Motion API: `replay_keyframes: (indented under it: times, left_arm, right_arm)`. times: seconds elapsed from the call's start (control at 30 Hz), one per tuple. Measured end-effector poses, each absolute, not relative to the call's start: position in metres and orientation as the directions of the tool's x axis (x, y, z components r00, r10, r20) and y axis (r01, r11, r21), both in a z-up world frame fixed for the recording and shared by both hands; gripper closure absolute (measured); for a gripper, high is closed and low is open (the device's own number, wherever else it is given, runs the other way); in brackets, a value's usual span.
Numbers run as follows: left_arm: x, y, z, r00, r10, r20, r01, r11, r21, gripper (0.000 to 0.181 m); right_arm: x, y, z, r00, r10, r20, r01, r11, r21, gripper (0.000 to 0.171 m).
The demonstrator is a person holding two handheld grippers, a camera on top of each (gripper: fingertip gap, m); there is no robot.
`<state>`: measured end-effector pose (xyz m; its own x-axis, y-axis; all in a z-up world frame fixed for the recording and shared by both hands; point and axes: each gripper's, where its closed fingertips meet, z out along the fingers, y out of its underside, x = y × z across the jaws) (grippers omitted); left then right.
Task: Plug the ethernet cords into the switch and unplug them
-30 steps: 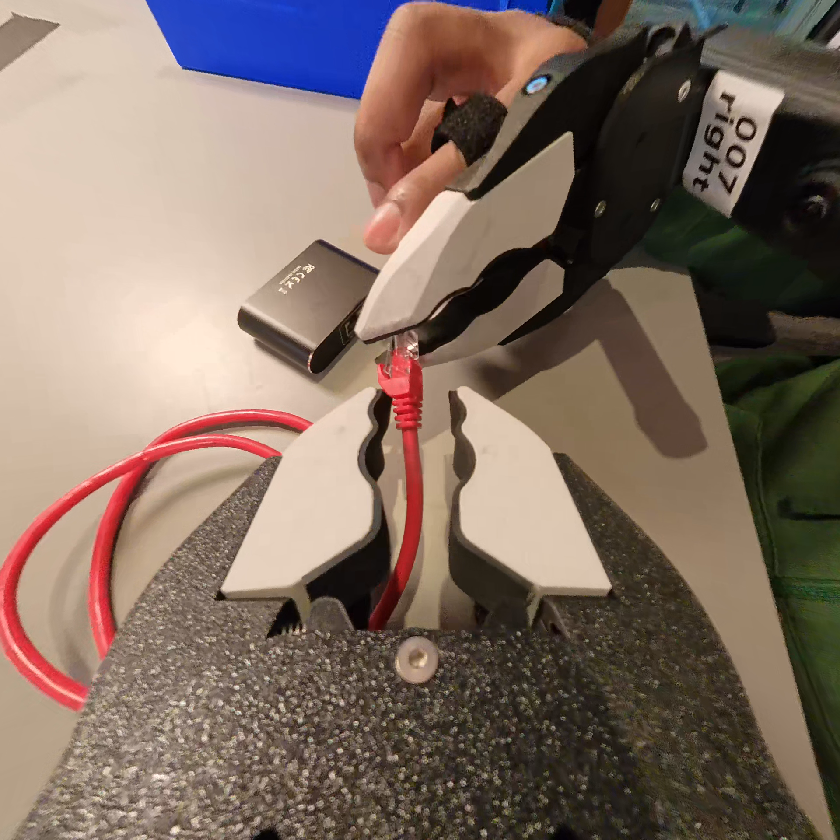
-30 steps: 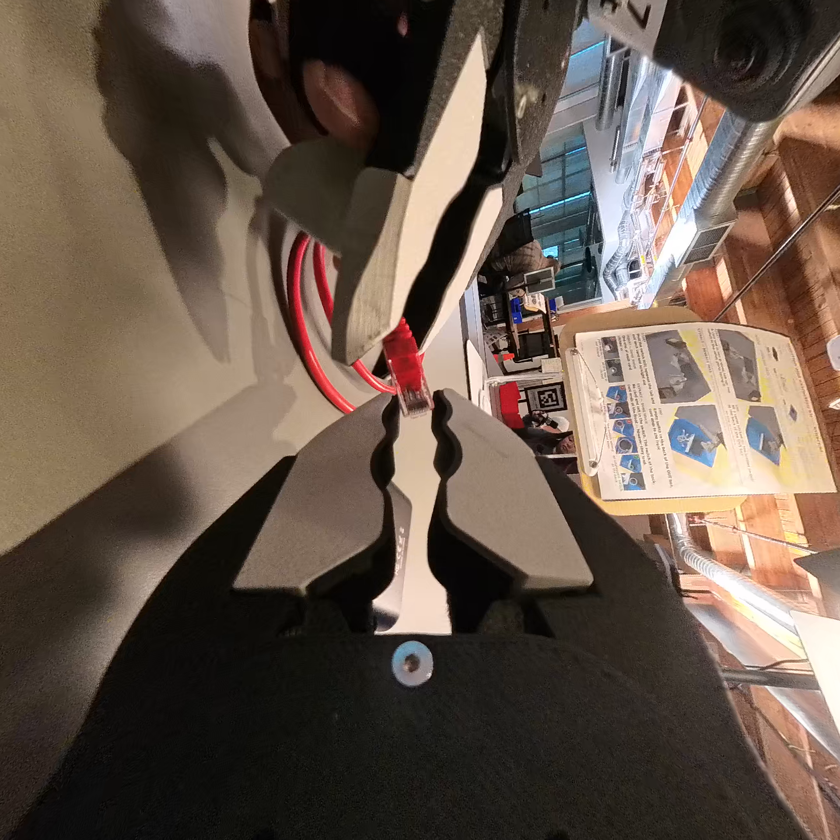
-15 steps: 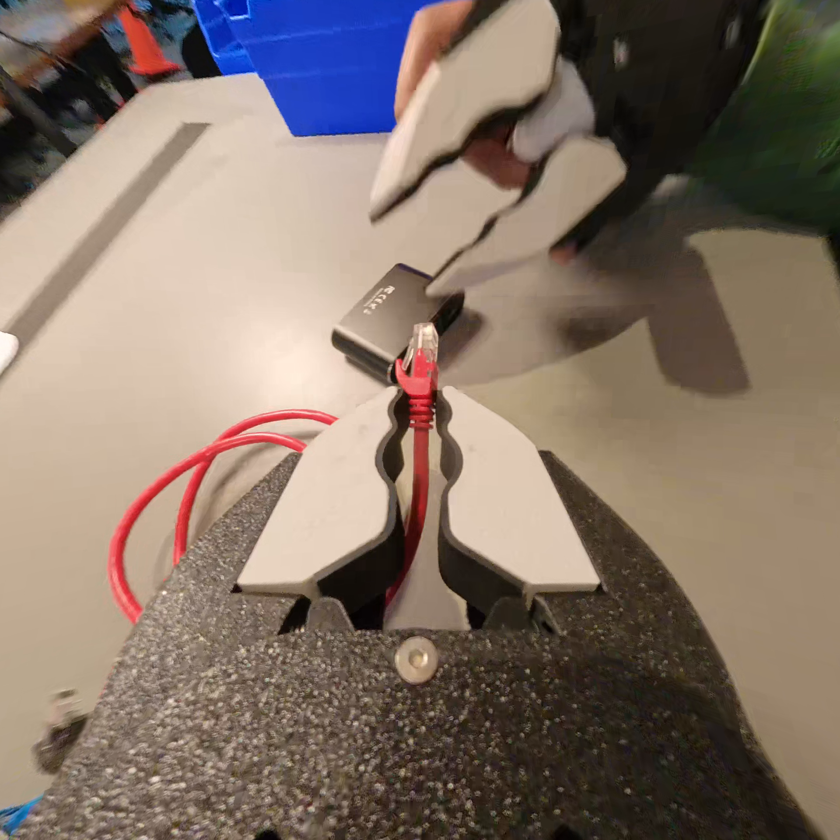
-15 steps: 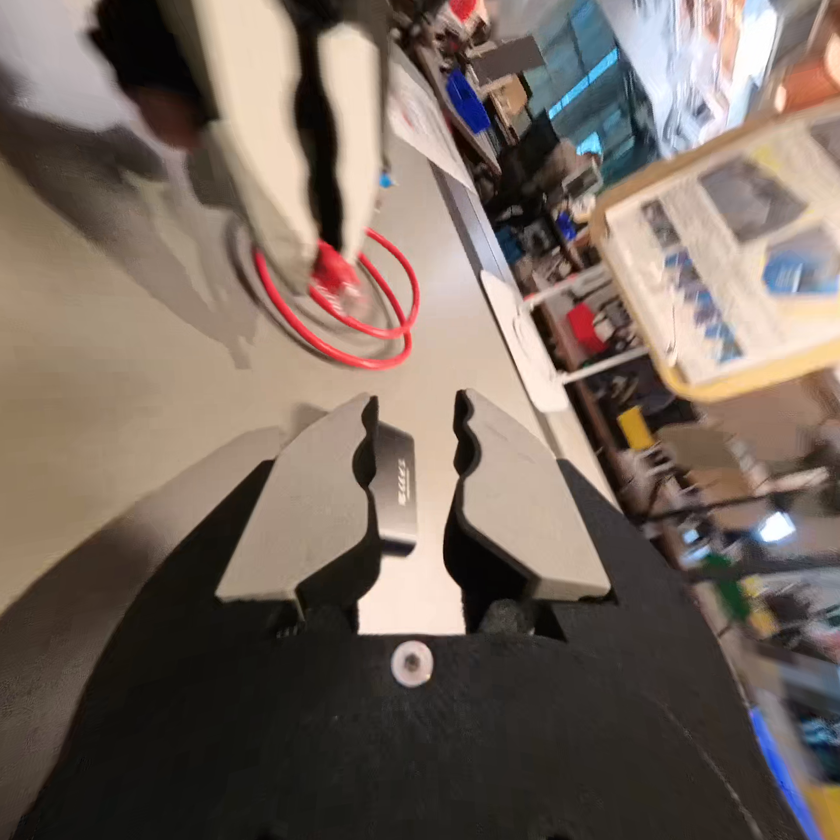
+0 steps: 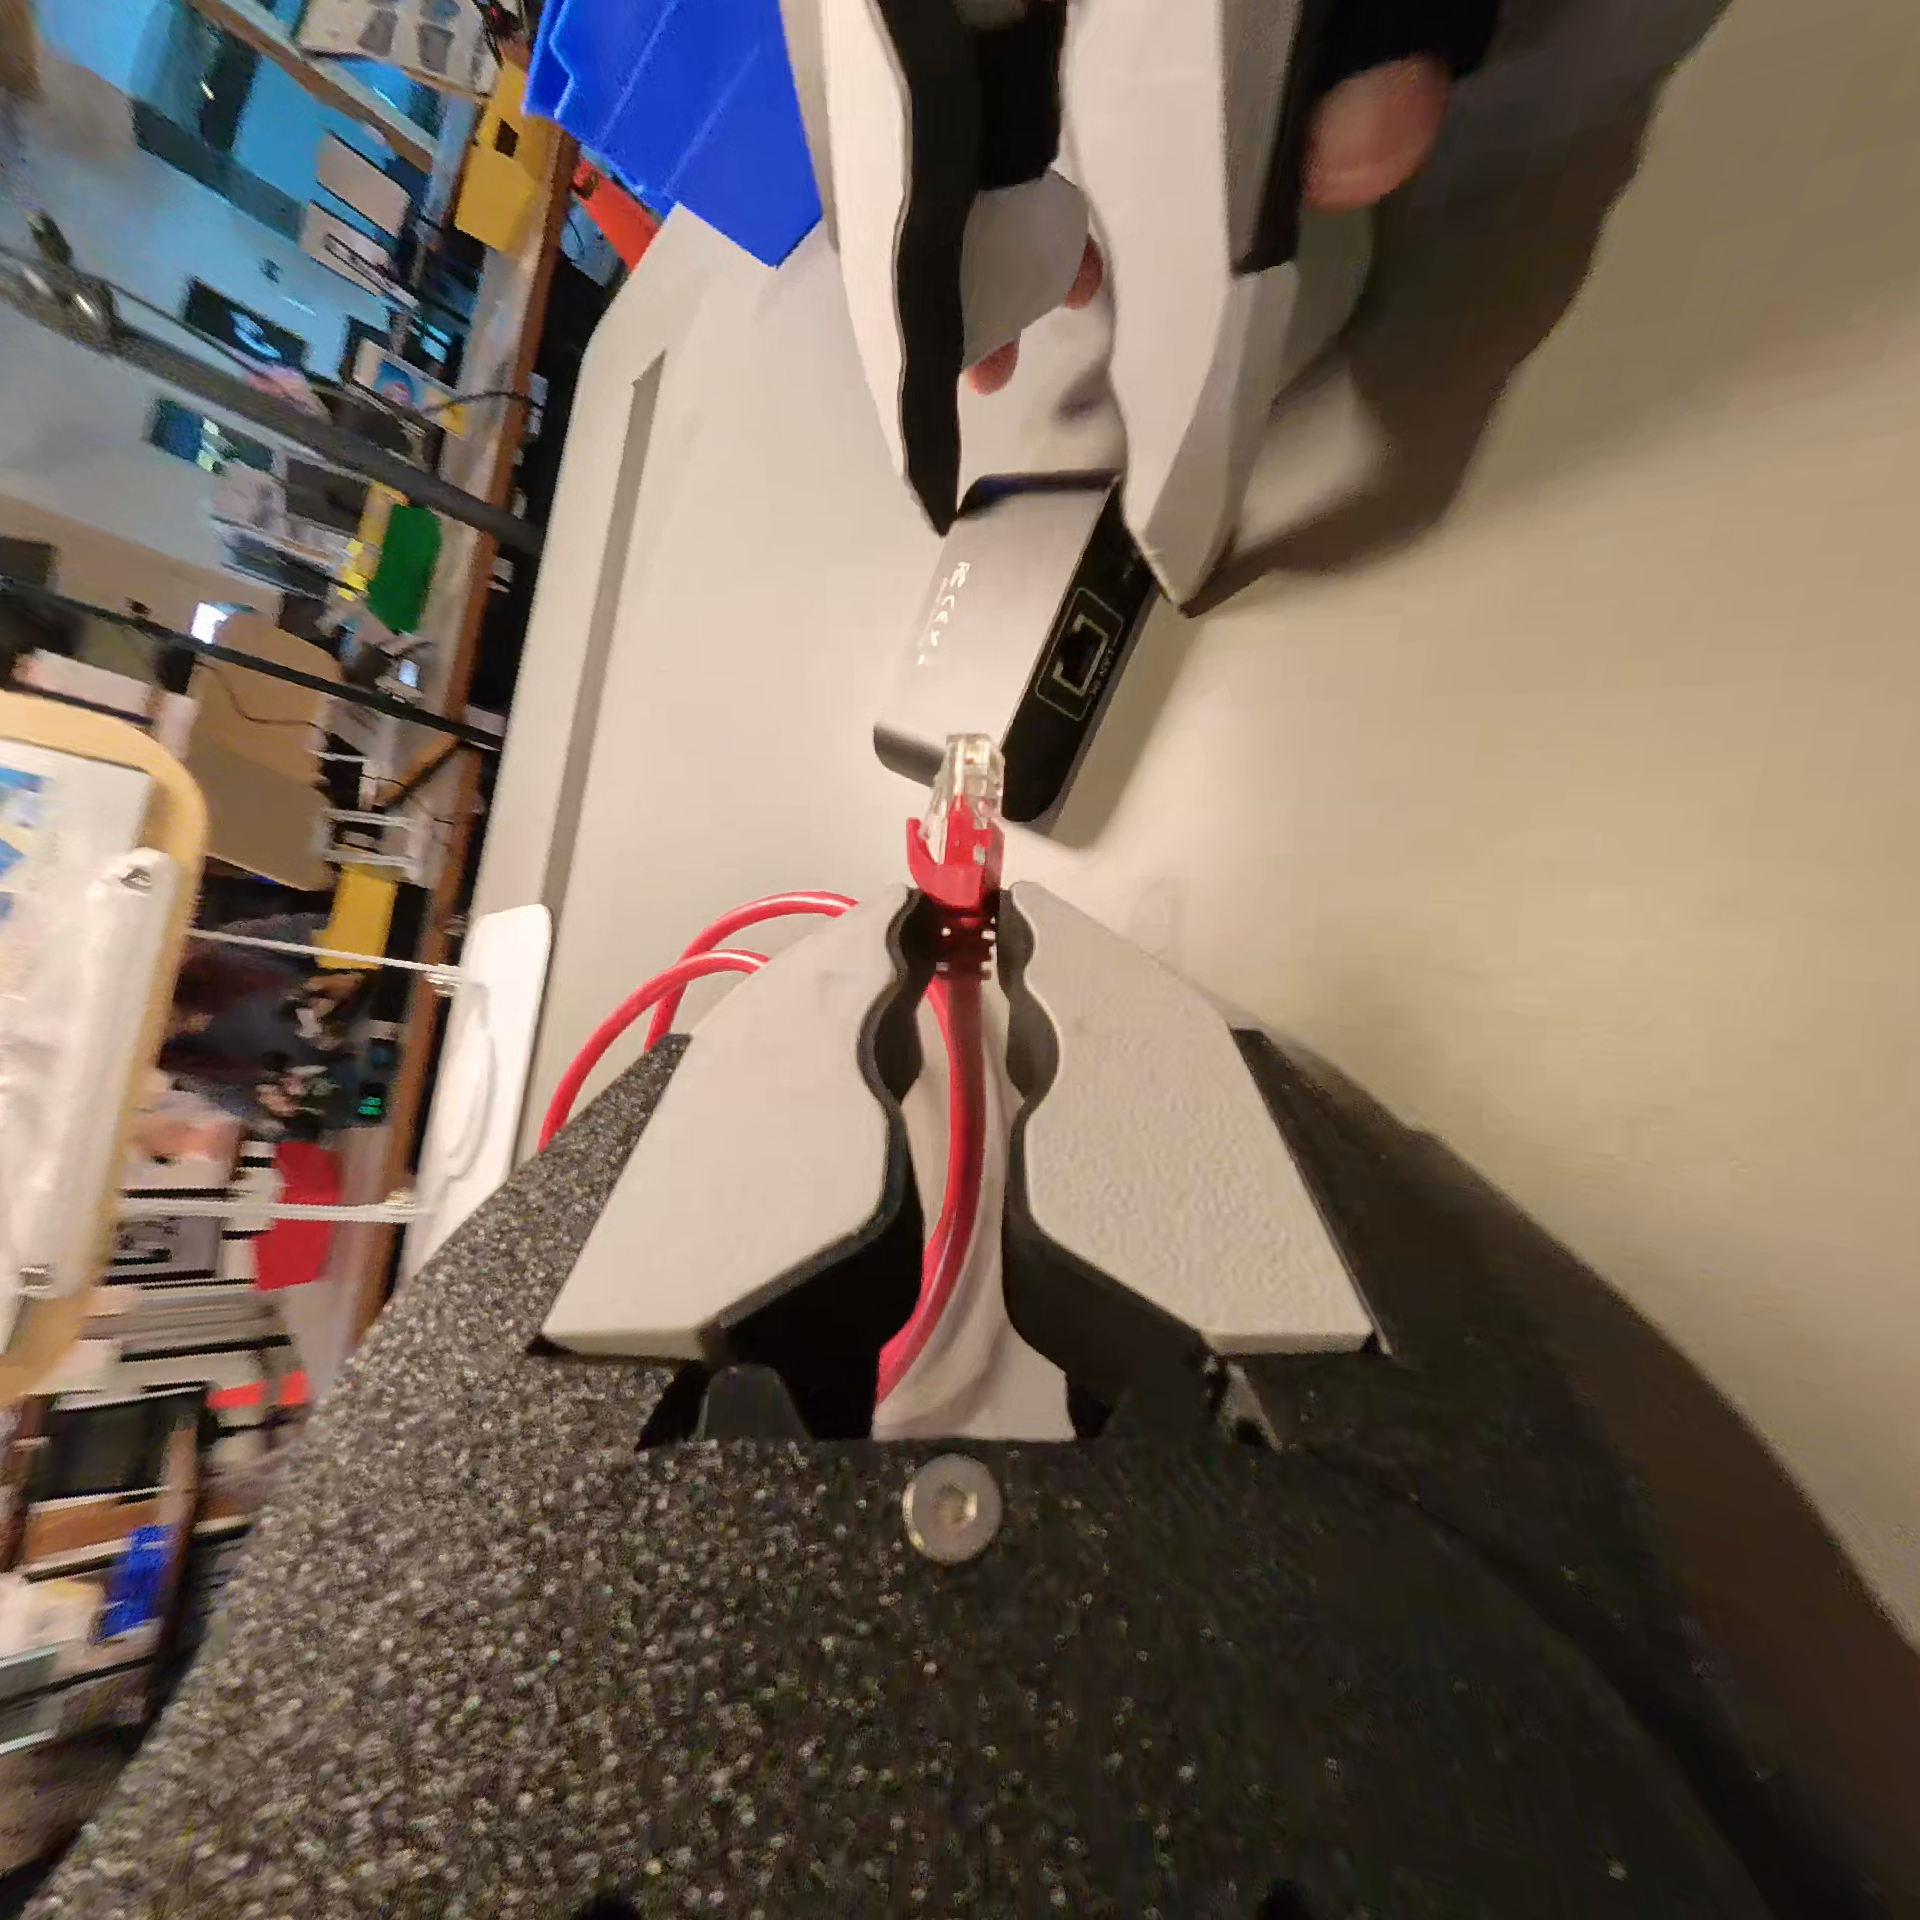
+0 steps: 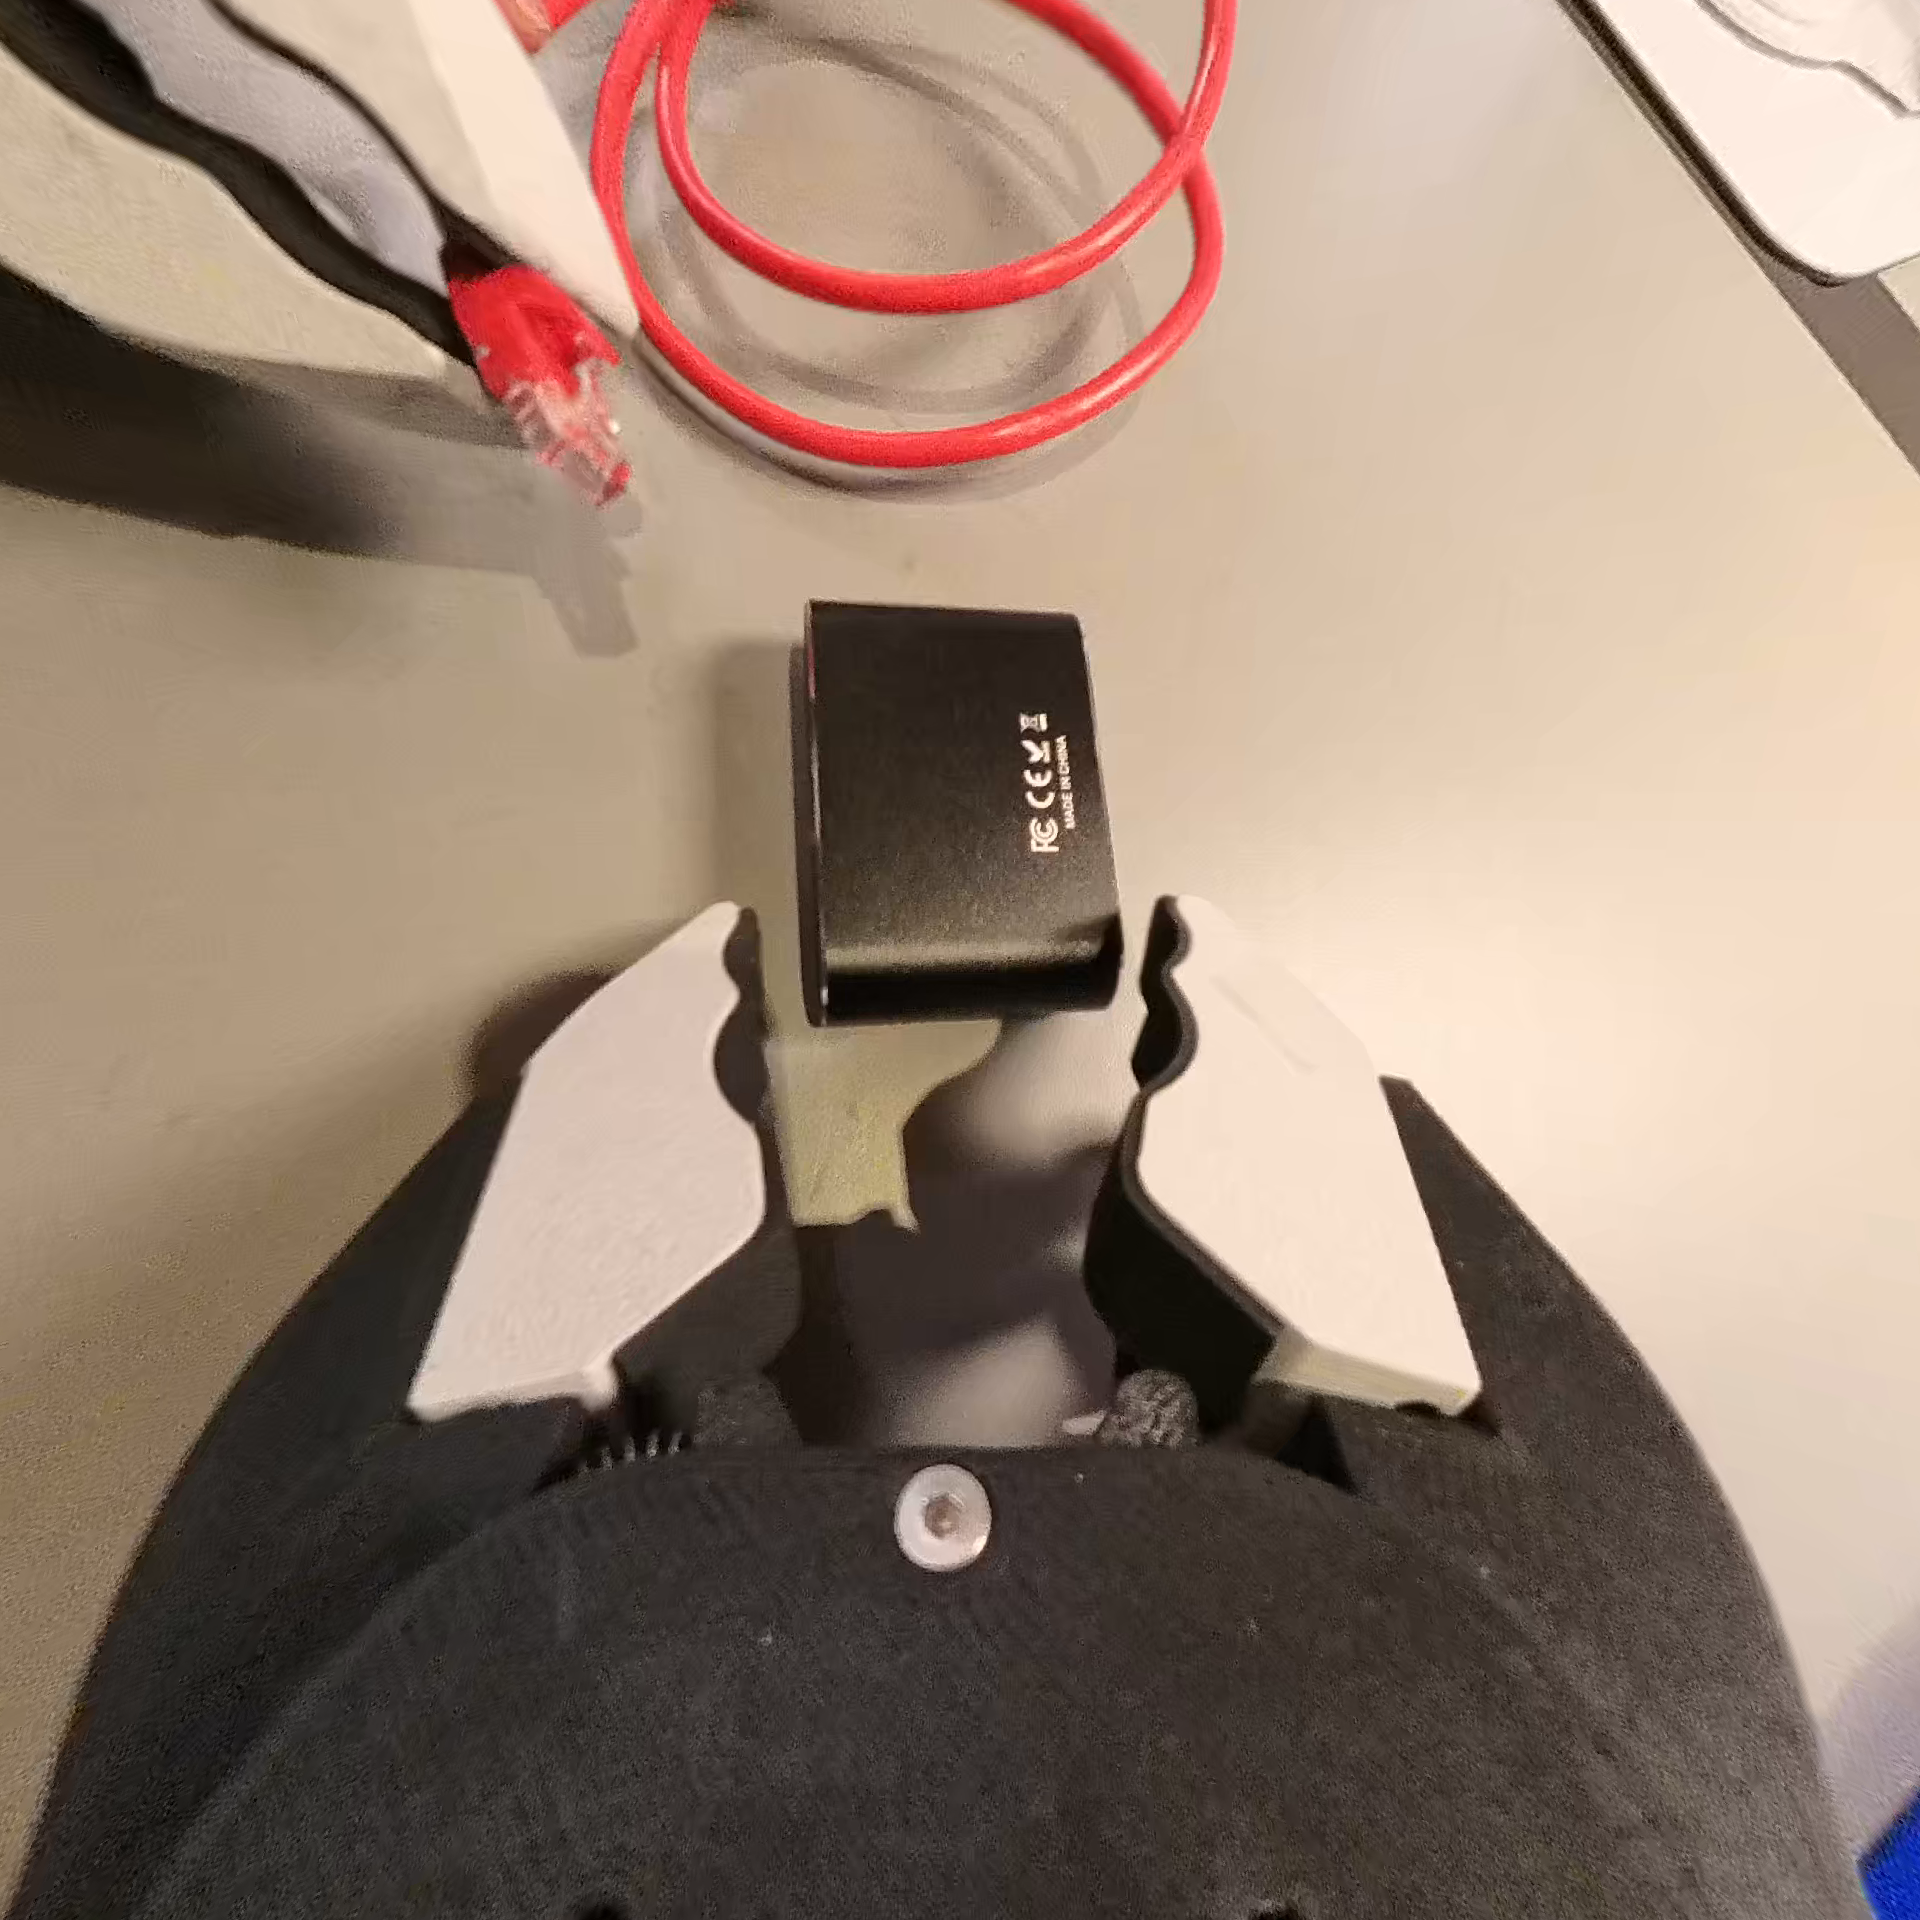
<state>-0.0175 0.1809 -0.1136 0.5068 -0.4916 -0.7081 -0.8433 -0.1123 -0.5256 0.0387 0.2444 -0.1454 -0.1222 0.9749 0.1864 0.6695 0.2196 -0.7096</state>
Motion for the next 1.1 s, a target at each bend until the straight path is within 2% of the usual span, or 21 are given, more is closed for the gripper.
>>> replay_keyframes:
  times: [0.03,0.1,0.27,0.63,0.83,1.1]
  left_arm:
    - [-0.018,0.181,-0.113,0.476,-0.480,-0.737,-0.864,-0.097,-0.494,0.169]
    - [-0.017,0.182,-0.112,0.436,-0.461,-0.773,-0.887,-0.073,-0.456,0.169]
    - [-0.021,0.184,-0.112,0.366,-0.419,-0.831,-0.925,-0.065,-0.375,0.169]
    - [-0.031,0.200,-0.114,0.094,-0.264,-0.960,-0.983,-0.175,-0.048,0.170]
    - [-0.035,0.206,-0.117,0.020,-0.240,-0.970,-0.967,-0.251,0.042,0.170]
    - [-0.039,0.208,-0.112,-0.016,-0.206,-0.978,-0.950,-0.302,0.079,0.170]
  right_arm:
    - [0.037,0.244,-0.146,-0.114,0.978,0.175,0.676,0.205,-0.708,0.105]
    - [0.035,0.247,-0.146,-0.081,0.982,0.170,0.685,0.179,-0.707,0.114]
    - [0.032,0.253,-0.146,-0.002,0.988,0.157,0.695,0.114,-0.710,0.114]
    - [0.017,0.250,-0.130,0.173,0.984,-0.043,0.605,-0.140,-0.784,0.115]
    - [0.013,0.249,-0.128,0.239,0.960,-0.144,0.561,-0.258,-0.786,0.114]
    - [0.008,0.244,-0.122,0.263,0.944,-0.199,0.520,-0.312,-0.795,0.114]
